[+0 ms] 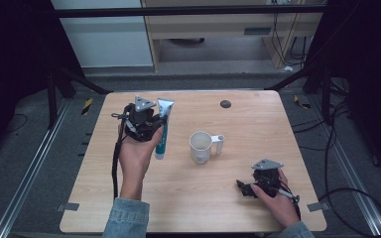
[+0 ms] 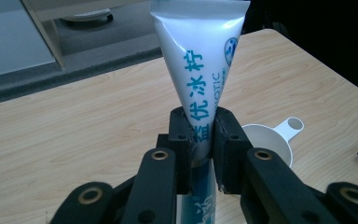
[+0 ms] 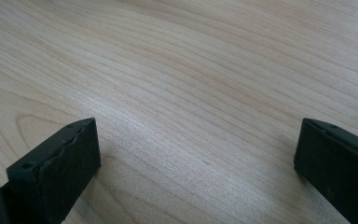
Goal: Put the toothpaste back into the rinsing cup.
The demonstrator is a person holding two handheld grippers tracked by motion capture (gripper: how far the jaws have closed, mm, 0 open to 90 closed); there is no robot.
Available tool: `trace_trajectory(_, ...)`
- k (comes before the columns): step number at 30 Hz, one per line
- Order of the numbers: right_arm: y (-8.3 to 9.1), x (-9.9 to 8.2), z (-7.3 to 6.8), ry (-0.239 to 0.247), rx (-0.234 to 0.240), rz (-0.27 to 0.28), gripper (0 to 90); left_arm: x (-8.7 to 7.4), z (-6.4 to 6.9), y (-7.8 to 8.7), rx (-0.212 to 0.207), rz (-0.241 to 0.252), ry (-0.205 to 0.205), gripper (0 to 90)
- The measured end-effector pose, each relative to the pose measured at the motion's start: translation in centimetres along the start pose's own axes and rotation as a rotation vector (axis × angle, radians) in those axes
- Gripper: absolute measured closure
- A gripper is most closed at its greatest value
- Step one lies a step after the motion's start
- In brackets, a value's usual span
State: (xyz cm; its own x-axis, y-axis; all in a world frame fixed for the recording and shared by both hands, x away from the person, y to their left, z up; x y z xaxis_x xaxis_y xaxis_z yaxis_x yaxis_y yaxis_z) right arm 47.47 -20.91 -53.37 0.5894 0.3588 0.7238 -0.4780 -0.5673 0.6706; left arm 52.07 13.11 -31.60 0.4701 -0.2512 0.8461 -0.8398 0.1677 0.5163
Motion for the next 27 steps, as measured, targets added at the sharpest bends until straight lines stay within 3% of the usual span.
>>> trace_trajectory(4,0.0,0.0,0.0,0.0,0.0,0.0,0.5,0.0,0.6,0.0,0.01,0.014,-0.005,78.8)
trace_trajectory(16,0.0,0.0,0.0,-0.002,0.001,-0.001,0.4,-0.2,3.1,-0.5,-0.007,0.042,-0.009,78.8)
trace_trajectory(27,0.0,0.0,0.0,-0.002,0.001,0.0,0.5,0.1,4.7,-0.9,-0.022,0.055,-0.016,78.8)
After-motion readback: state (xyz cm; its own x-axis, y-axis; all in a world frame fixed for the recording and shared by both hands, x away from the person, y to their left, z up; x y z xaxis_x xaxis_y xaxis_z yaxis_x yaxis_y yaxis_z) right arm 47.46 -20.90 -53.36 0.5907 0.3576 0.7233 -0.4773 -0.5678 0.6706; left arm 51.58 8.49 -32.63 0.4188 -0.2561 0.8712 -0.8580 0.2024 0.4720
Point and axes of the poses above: each handheld gripper's, and its own axes: y roughly backward along the jaws, x roughly out of its top, z roughly to its right, the point moved 3 cm from there along -y, roughly forward along the jaws, and after that the axes turned 14 degrees about x, right-handed, at the moved point
